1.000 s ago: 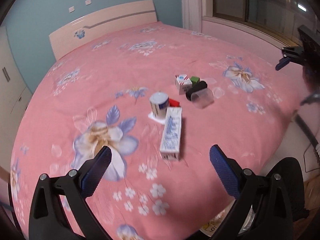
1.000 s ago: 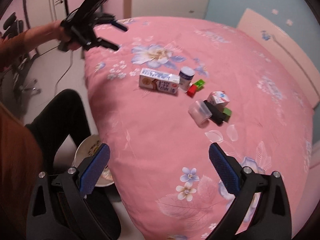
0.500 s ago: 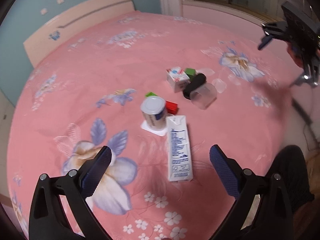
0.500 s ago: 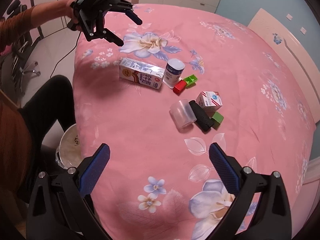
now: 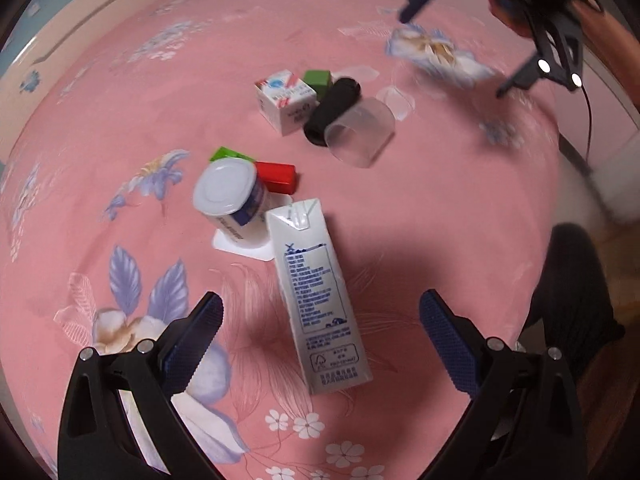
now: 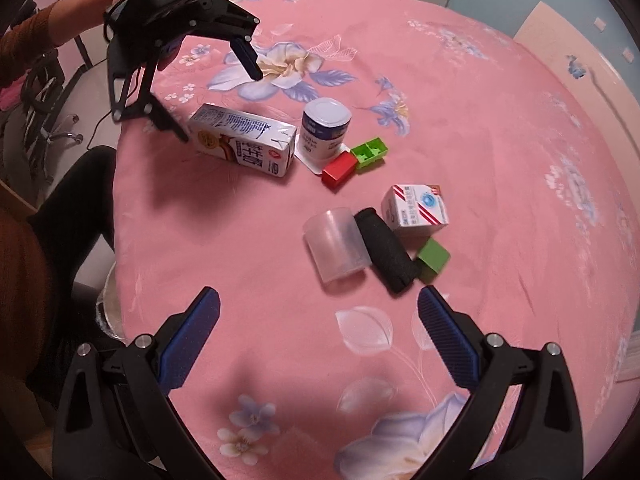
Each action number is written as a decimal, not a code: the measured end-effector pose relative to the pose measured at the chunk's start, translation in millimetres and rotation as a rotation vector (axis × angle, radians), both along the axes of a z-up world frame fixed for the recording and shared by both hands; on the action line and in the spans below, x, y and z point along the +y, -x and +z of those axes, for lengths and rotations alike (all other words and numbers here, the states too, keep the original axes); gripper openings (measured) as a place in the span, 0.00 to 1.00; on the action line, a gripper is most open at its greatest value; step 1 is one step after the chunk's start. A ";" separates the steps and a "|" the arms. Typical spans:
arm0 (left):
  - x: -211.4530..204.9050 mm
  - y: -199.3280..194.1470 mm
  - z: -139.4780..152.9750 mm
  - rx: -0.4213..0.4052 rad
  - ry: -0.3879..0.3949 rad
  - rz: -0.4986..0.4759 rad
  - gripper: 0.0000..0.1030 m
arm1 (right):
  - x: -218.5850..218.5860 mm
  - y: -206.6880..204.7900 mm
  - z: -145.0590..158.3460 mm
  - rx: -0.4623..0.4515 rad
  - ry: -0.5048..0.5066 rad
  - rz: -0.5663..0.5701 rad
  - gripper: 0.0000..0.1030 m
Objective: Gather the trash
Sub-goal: 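Grasp the clear plastic cup with the right tool while the left tool grasps the white milk carton, then carry the cup and milk carton in both tools over the trash bin, then open both tools to drop the cup and carton into the bin, then move both tools back over the bed toward the remaining items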
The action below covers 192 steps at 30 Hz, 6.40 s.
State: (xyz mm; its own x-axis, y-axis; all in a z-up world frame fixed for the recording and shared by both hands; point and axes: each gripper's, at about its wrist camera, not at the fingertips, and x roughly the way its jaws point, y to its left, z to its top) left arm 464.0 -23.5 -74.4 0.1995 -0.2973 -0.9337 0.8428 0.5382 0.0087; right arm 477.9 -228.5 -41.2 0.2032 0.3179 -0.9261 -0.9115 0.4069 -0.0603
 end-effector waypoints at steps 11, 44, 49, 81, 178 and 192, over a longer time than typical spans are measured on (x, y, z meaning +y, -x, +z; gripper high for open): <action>-12.6 -3.5 -25.2 0.019 -0.024 -0.058 0.97 | 36.3 -22.7 -40.8 0.051 0.043 0.073 0.95; -34.1 -7.0 -61.3 0.061 -0.041 -0.037 0.50 | 45.9 -34.0 -84.0 0.020 0.092 0.104 0.49; -37.6 -5.6 -59.7 0.062 -0.043 -0.038 0.38 | 48.3 -28.7 -86.5 0.009 0.121 0.113 0.48; -35.9 108.1 20.3 -0.117 -0.054 -0.177 0.38 | 24.2 115.7 7.6 -0.022 0.083 0.118 0.47; -23.6 285.8 -117.5 0.046 0.004 -0.345 0.81 | 91.6 292.1 -133.0 0.029 -0.044 0.127 0.73; -12.0 217.0 -23.6 -0.131 0.133 -0.133 0.83 | 57.8 261.2 -40.6 -0.182 -0.154 0.012 0.79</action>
State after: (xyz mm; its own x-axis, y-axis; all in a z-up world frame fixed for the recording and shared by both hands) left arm 247.0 -35.5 -98.0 0.2679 -0.4475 -0.8532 0.9025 0.4266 0.0596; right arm 216.7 -170.8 -81.8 0.3572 0.4560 -0.8152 -0.8963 0.4129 -0.1618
